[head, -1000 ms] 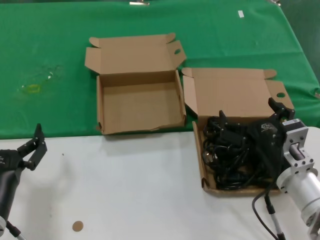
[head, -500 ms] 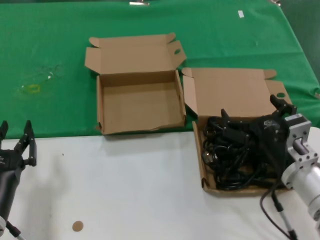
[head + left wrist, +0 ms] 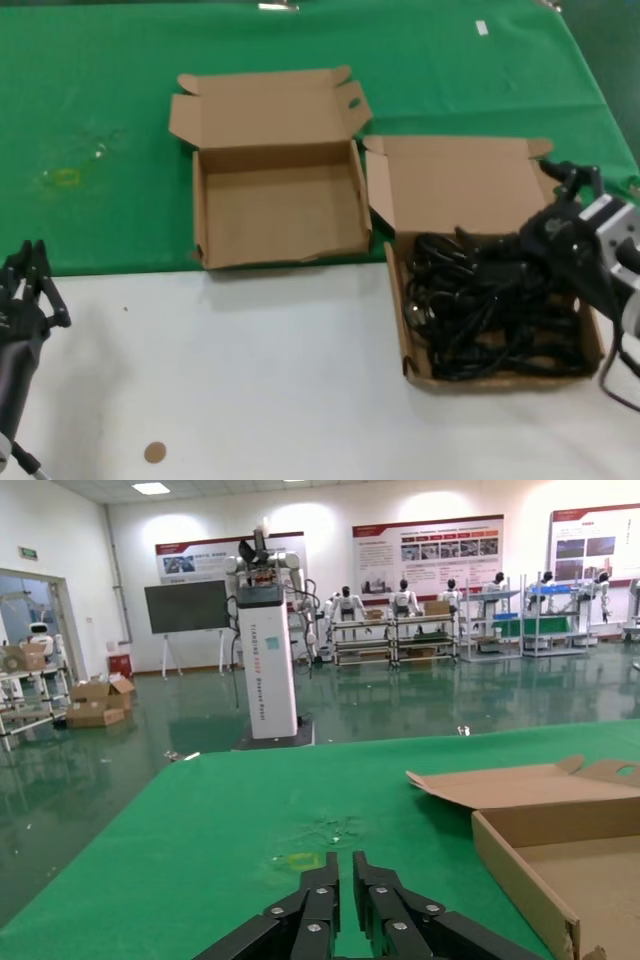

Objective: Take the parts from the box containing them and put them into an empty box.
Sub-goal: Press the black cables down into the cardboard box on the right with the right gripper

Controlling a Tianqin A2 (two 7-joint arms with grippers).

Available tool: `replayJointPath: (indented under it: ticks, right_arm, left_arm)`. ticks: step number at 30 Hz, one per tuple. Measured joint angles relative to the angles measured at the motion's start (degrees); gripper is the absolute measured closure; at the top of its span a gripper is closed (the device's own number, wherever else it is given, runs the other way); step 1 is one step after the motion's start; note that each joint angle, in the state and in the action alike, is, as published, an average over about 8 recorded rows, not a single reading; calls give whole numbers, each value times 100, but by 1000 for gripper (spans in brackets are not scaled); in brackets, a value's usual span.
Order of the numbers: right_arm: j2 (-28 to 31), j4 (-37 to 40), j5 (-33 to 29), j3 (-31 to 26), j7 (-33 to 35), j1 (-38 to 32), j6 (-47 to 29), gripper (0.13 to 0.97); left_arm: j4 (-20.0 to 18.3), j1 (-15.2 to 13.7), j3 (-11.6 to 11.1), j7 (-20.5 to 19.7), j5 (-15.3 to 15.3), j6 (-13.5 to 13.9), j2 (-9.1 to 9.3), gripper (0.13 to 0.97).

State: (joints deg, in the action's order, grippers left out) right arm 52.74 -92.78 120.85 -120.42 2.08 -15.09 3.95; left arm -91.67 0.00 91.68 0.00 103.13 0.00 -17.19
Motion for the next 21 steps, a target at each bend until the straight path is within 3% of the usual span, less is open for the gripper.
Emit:
replayJointPath:
  ticks: [8,14,21]
  right_arm:
    - [1048,-219,-942,-829,-932,-894,-1237,129]
    - [1252,-181,-1973,-785,-1281,-1344,-2530,129]
    - [1181,68,-2717,-585,-972,-1829,-4078,129]
  left_arm:
    - [0,0,0,0,0,0,0,938]
    - [0,0,0,0,0,0,0,947]
    - [0,0,0,0,0,0,0,953]
